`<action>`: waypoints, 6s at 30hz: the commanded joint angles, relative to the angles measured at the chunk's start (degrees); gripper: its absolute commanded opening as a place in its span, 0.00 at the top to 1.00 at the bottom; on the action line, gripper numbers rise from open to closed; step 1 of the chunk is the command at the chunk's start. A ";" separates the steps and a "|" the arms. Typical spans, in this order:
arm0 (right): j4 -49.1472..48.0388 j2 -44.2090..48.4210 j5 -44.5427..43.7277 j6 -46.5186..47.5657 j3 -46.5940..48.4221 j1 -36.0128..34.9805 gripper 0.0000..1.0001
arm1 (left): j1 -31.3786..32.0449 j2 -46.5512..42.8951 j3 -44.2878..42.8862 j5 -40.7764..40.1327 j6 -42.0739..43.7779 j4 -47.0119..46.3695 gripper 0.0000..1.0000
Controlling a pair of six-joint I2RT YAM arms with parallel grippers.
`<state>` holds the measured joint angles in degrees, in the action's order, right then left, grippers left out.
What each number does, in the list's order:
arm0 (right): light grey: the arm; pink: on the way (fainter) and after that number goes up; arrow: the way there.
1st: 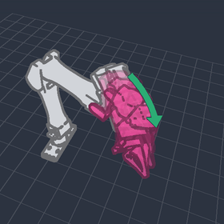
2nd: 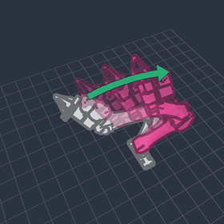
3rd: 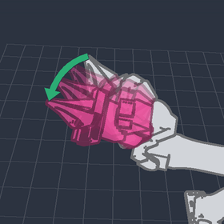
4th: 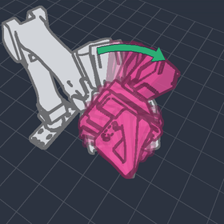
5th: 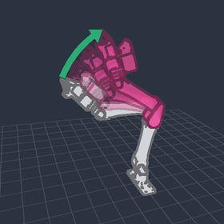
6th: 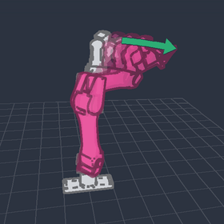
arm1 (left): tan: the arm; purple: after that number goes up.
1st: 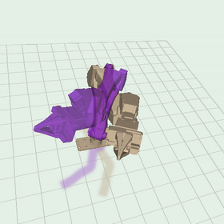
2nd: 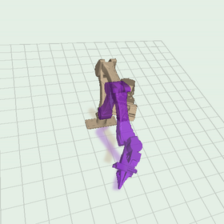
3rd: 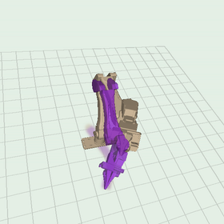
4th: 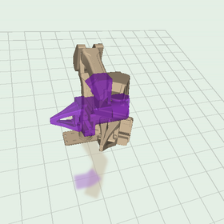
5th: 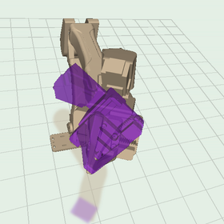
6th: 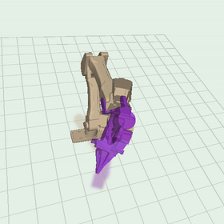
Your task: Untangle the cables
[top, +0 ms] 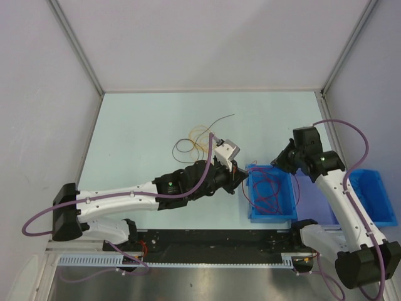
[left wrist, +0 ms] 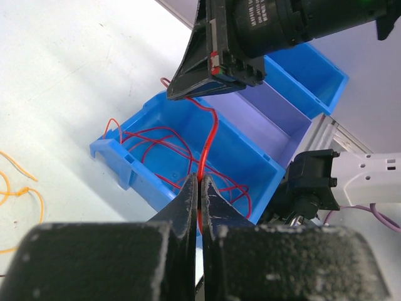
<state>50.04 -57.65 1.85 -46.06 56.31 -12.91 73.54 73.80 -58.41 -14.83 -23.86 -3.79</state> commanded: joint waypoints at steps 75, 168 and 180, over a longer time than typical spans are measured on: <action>9.20 5.18 -3.18 5.62 -5.16 -8.73 0.85 | -0.06 9.95 -8.20 1.29 1.80 -3.15 1.00; -0.82 2.46 4.48 13.81 14.00 6.14 0.03 | -23.52 18.55 -10.84 -8.99 -0.93 16.54 0.22; -1.96 -0.71 4.39 15.56 14.00 5.52 0.04 | -30.56 33.06 -18.57 -4.16 3.90 11.44 0.31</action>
<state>50.46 -57.80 6.72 -31.86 68.49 -7.07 44.29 103.74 -71.94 -21.47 -22.68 11.57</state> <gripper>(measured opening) 0.969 0.697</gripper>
